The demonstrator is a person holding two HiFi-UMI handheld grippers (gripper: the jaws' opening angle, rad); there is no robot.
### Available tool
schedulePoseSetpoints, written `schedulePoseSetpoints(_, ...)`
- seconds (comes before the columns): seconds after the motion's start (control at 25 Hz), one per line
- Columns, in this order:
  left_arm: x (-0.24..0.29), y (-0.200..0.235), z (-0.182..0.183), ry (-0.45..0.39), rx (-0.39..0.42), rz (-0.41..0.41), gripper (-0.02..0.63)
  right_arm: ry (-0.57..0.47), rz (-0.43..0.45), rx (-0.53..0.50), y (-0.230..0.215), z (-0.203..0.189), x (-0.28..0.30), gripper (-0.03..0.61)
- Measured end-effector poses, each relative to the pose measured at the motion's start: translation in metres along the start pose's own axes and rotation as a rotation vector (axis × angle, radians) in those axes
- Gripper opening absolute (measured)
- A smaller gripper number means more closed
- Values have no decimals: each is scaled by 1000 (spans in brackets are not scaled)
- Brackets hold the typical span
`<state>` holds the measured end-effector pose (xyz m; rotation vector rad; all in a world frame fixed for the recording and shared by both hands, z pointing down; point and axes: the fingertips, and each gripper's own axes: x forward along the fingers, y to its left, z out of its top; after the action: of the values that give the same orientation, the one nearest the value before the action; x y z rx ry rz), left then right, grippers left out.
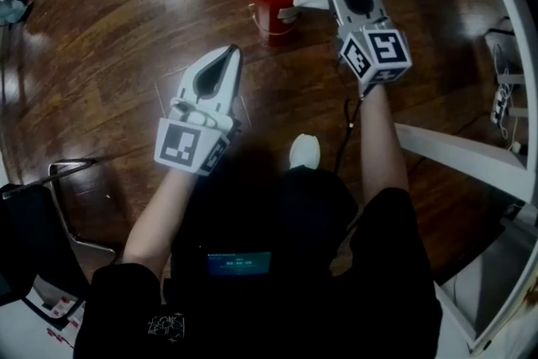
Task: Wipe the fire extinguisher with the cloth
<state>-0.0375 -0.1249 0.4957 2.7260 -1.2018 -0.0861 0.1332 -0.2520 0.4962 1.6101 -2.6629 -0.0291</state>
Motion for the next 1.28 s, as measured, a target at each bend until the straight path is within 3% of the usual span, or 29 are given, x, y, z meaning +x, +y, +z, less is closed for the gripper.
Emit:
schedulePoseSetpoints(0.64, 4, 0, -2, -4, 23, 25, 2, 65, -44, 75, -23, -72, 52, 98)
schedulePoseSetpoints(0.92, 0, 2, -10, 0, 14, 38, 2, 79, -99, 153, -48, -106, 54, 97)
schedulePoseSetpoints(1.28, -5, 3, -21, 18, 19, 66, 2, 240, -141, 268, -49, -211, 51, 97)
